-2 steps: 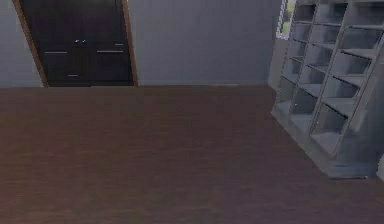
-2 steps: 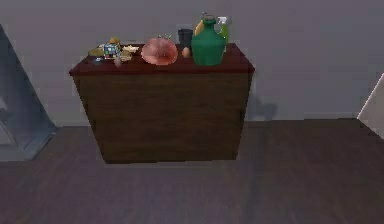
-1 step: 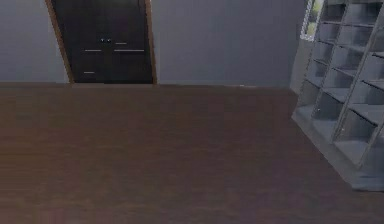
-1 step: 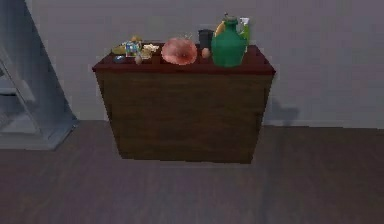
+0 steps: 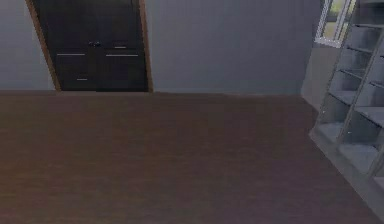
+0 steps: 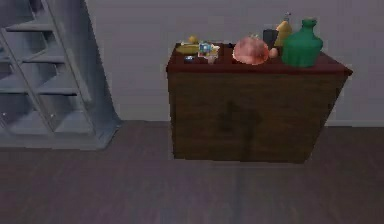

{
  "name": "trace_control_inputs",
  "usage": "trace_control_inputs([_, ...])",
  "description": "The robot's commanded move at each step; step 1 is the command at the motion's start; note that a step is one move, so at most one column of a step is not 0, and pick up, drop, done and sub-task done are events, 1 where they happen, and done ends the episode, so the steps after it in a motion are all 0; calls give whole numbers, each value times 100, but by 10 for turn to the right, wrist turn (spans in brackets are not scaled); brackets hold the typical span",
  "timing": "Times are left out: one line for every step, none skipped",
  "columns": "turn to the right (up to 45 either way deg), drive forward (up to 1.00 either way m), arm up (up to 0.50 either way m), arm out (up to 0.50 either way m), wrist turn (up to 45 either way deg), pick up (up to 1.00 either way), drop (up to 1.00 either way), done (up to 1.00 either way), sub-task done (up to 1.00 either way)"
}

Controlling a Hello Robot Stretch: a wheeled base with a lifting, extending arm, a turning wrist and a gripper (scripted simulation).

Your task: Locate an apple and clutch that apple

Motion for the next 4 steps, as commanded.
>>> trace_control_inputs([-450, 0, 0, 0, 0, 0, 0, 0, 0])
trace_control_inputs([-90, 0, 0, 0, 0, 0, 0, 0, 0])
trace_control_inputs([0, 90, 0, 0, 0, 0, 0, 0, 0])
trace_control_inputs([-450, 0, 0, 0, 0, 0, 0, 0, 0])
